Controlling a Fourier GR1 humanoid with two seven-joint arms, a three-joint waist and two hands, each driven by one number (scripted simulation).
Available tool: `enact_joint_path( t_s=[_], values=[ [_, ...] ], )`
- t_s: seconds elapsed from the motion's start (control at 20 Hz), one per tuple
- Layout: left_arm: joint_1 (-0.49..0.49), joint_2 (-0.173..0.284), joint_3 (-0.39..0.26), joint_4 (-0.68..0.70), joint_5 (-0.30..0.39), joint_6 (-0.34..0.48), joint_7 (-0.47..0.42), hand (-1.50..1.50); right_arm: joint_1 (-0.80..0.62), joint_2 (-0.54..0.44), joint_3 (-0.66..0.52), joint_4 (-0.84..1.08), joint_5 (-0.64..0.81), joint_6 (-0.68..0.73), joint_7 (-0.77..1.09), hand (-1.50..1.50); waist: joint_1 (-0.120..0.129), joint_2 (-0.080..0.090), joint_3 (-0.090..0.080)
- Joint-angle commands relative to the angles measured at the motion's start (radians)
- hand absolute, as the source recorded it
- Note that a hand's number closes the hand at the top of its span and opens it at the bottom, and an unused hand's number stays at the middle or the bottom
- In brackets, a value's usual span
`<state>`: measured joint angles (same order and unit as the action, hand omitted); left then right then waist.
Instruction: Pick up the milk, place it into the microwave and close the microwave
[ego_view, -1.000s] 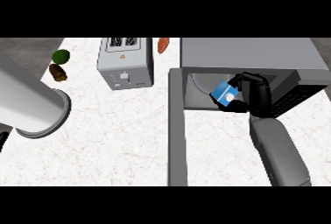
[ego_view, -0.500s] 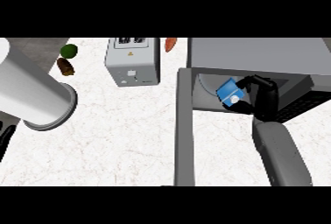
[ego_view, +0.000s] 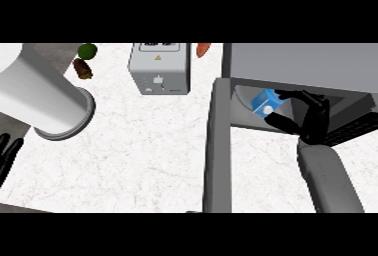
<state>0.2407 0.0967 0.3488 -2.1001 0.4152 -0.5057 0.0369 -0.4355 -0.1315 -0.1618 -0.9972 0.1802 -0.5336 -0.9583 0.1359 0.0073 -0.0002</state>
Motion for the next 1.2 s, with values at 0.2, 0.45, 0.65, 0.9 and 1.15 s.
enact_joint_path(
  t_s=[0.2,0.45,0.65,0.9,1.15],
  values=[
    [-0.026,0.005,-0.021,0.009,-0.036,0.002,0.005,-1.5,-0.056,-0.05,-0.057,0.154,0.121,-0.171,0.178,-1.5,0.046,0.071,-0.01],
    [-0.049,0.006,-0.05,0.006,-0.041,-0.007,0.012,-1.5,-0.082,0.039,-0.036,0.148,0.025,-0.028,0.208,-1.5,0.086,0.067,0.002],
    [-0.068,-0.006,-0.082,0.016,-0.068,-0.004,0.014,-1.5,-0.099,0.034,-0.026,0.146,0.015,0.013,0.23,-1.5,0.075,0.062,0.0],
    [-0.072,-0.01,-0.1,0.013,-0.085,-0.002,0.02,-1.5,-0.106,0.049,-0.035,0.183,0.007,0.009,0.24,-1.5,0.074,0.057,0.001],
    [-0.092,-0.025,-0.121,0.005,-0.112,0.014,0.021,-1.5,-0.13,0.048,-0.038,0.211,0.017,0.004,0.252,-1.5,0.061,0.052,0.001]
  ],
)
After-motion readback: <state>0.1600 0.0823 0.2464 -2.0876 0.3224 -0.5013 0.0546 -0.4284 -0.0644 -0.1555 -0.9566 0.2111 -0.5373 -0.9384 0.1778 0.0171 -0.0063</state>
